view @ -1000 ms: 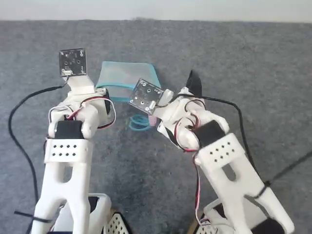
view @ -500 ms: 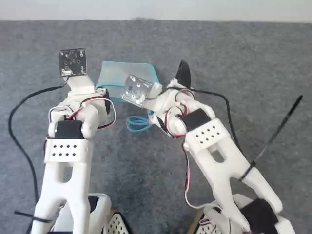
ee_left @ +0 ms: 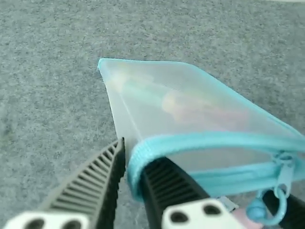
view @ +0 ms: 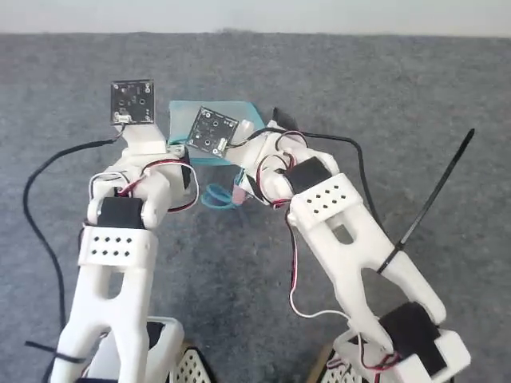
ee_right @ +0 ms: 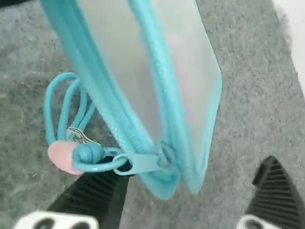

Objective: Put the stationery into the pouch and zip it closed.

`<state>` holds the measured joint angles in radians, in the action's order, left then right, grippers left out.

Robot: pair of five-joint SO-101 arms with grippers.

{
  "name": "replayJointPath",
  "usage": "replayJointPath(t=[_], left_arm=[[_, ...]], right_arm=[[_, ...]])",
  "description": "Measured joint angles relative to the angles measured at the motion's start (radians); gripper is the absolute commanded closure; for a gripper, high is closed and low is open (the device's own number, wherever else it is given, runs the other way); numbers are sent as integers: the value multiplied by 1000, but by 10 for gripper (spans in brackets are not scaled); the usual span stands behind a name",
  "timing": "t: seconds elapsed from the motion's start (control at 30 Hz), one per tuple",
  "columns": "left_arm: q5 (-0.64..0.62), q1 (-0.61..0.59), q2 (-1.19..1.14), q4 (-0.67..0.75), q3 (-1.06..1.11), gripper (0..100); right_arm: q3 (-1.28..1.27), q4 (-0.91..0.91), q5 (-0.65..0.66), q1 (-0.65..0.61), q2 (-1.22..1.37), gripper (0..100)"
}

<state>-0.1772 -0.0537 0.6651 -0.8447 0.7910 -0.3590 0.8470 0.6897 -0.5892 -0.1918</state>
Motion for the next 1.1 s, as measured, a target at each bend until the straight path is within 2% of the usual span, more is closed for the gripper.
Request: replayJointPath(t=[0.3, 0.6, 0.67, 0.77, 0.87, 1.1], left_arm=[[-2, 0, 0, 0, 0, 985], [-2, 0, 0, 2, 14, 983], [-2, 0, 0, 2, 14, 952], [-2, 3, 20, 2, 15, 853], [40, 5, 118, -12, 15, 816], [97, 51, 569, -207, 15, 816]], right_arm=[[0, 0, 2, -2, 0, 998], [12, 68, -32, -2, 0, 991], [35, 104, -52, -2, 0, 992], [84, 196, -92, -2, 0, 992], [144, 275, -152, -2, 0, 992], [250, 382, -292, 43, 0, 992]])
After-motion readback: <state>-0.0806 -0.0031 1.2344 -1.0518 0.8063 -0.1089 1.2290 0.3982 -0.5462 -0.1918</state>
